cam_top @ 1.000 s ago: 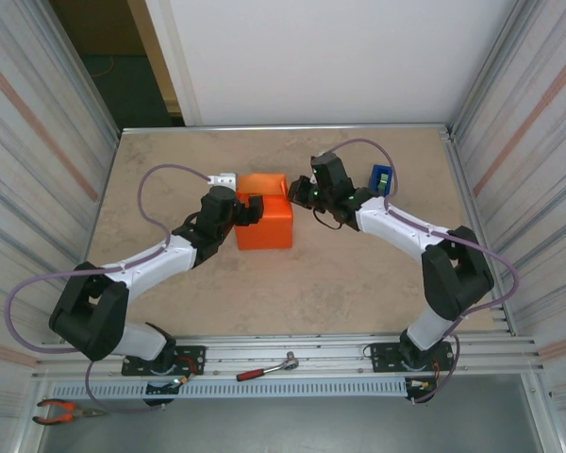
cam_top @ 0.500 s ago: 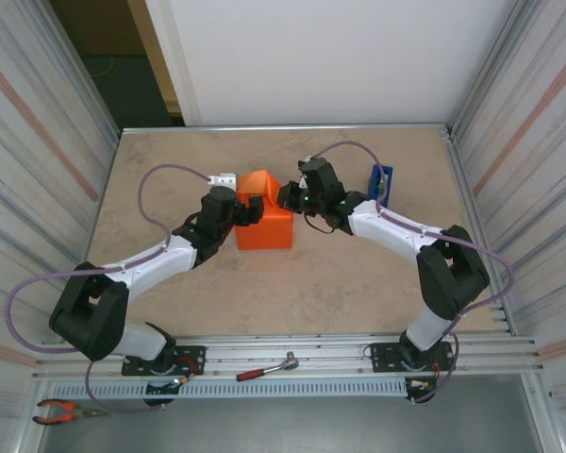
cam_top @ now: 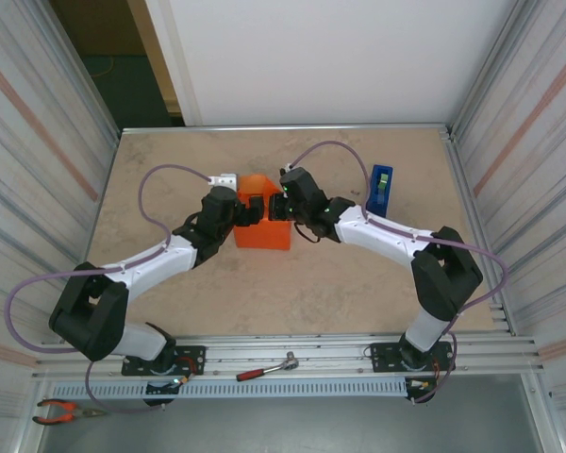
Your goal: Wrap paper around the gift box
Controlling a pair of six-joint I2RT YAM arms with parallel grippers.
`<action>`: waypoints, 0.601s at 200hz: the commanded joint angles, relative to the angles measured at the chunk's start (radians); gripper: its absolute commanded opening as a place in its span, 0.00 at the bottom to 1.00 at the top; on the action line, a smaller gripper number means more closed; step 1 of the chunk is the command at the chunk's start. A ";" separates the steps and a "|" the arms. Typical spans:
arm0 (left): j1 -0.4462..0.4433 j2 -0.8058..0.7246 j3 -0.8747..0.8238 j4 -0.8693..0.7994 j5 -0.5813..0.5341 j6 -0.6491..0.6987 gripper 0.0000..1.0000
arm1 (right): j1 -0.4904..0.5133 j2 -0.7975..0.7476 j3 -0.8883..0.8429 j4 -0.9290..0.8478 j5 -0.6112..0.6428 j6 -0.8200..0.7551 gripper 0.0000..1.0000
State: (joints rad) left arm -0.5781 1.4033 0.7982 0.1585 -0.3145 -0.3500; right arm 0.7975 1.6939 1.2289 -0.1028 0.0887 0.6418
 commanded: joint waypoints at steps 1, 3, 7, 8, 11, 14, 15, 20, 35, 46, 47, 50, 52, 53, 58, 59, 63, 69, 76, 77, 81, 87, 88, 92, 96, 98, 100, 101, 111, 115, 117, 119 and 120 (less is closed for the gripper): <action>-0.009 -0.019 0.026 -0.119 0.014 -0.016 0.98 | 0.036 0.069 -0.042 -0.175 0.051 -0.045 0.00; -0.009 -0.022 0.029 -0.123 0.014 -0.018 0.98 | 0.036 0.069 -0.045 -0.174 0.053 -0.044 0.00; -0.008 -0.029 0.036 -0.134 0.013 -0.021 0.99 | 0.037 0.070 -0.049 -0.172 0.055 -0.044 0.00; -0.007 -0.031 0.038 -0.135 0.015 -0.022 0.99 | 0.037 0.070 -0.050 -0.172 0.055 -0.043 0.00; -0.008 -0.037 0.044 -0.147 0.017 -0.026 0.99 | 0.037 0.070 -0.053 -0.171 0.055 -0.042 0.00; -0.006 -0.043 0.051 -0.157 0.019 -0.028 0.99 | 0.037 0.070 -0.054 -0.170 0.056 -0.040 0.00; -0.006 -0.045 0.053 -0.159 0.020 -0.030 0.99 | 0.037 0.071 -0.056 -0.170 0.056 -0.039 0.00; 0.002 -0.058 0.066 -0.177 0.028 -0.035 0.99 | 0.037 0.072 -0.059 -0.168 0.056 -0.038 0.00; 0.025 -0.105 0.103 -0.232 0.062 -0.054 0.99 | 0.037 0.076 -0.063 -0.164 0.050 -0.034 0.00; 0.052 -0.145 0.129 -0.257 0.097 -0.068 0.99 | 0.038 0.078 -0.063 -0.162 0.046 -0.034 0.00; 0.056 -0.150 0.132 -0.260 0.102 -0.069 0.99 | 0.038 0.079 -0.063 -0.162 0.045 -0.034 0.00; 0.064 -0.161 0.139 -0.267 0.113 -0.073 0.99 | 0.039 0.081 -0.063 -0.162 0.043 -0.034 0.00; 0.070 -0.167 0.144 -0.272 0.118 -0.076 0.99 | 0.039 0.081 -0.063 -0.162 0.043 -0.034 0.00; 0.073 -0.171 0.147 -0.275 0.123 -0.078 0.99 | 0.039 0.082 -0.064 -0.161 0.042 -0.034 0.00; 0.089 -0.189 0.160 -0.290 0.141 -0.083 0.99 | 0.039 0.083 -0.061 -0.162 0.041 -0.034 0.00; 0.093 -0.192 0.162 -0.293 0.144 -0.085 0.99 | 0.039 0.084 -0.061 -0.162 0.041 -0.034 0.00; 0.106 -0.204 0.171 -0.303 0.155 -0.087 0.99 | 0.039 0.084 -0.060 -0.163 0.039 -0.033 0.00; 0.128 -0.220 0.182 -0.314 0.174 -0.088 0.99 | 0.039 0.087 -0.062 -0.161 0.036 -0.033 0.00; 0.156 -0.232 0.195 -0.327 0.206 -0.089 0.99 | 0.041 0.087 -0.062 -0.161 0.034 -0.031 0.00; 0.162 -0.234 0.198 -0.330 0.214 -0.089 0.99 | 0.041 0.088 -0.062 -0.161 0.035 -0.031 0.00; 0.179 -0.238 0.206 -0.342 0.232 -0.093 0.99 | 0.041 0.088 -0.062 -0.161 0.033 -0.030 0.00; 0.208 -0.242 0.215 -0.362 0.264 -0.100 0.99 | 0.043 0.089 -0.064 -0.160 0.033 -0.030 0.00; 0.213 -0.242 0.215 -0.365 0.269 -0.101 0.98 | 0.042 0.089 -0.064 -0.160 0.033 -0.030 0.00; 0.233 -0.243 0.220 -0.372 0.293 -0.102 0.99 | 0.043 0.089 -0.064 -0.160 0.032 -0.028 0.00; 0.251 -0.244 0.222 -0.378 0.313 -0.104 0.99 | 0.042 0.089 -0.065 -0.161 0.031 -0.027 0.00; 0.257 -0.243 0.223 -0.382 0.323 -0.105 0.99 | 0.042 0.089 -0.065 -0.161 0.031 -0.026 0.00; 0.268 -0.243 0.222 -0.385 0.332 -0.103 0.99 | 0.042 0.089 -0.065 -0.159 0.031 -0.025 0.00; 0.273 -0.242 0.223 -0.387 0.337 -0.105 0.99 | 0.042 0.090 -0.065 -0.159 0.031 -0.025 0.00; 0.312 -0.232 0.219 -0.392 0.390 -0.103 0.99 | 0.042 0.089 -0.070 -0.157 0.029 -0.022 0.00; 0.324 -0.226 0.217 -0.390 0.414 -0.103 0.98 | 0.042 0.088 -0.071 -0.156 0.029 -0.021 0.00; 0.335 -0.221 0.216 -0.391 0.428 -0.103 0.98 | 0.042 0.088 -0.071 -0.156 0.028 -0.020 0.00; 0.343 -0.218 0.216 -0.390 0.441 -0.105 0.98 | 0.042 0.088 -0.072 -0.155 0.028 -0.019 0.00; 0.347 -0.214 0.215 -0.390 0.447 -0.106 0.97 | 0.042 0.088 -0.072 -0.155 0.028 -0.019 0.00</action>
State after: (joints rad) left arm -0.2993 1.1610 1.0138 -0.1528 -0.0441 -0.4332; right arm 0.8200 1.7004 1.2266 -0.0937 0.1570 0.6163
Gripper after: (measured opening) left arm 0.984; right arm 0.063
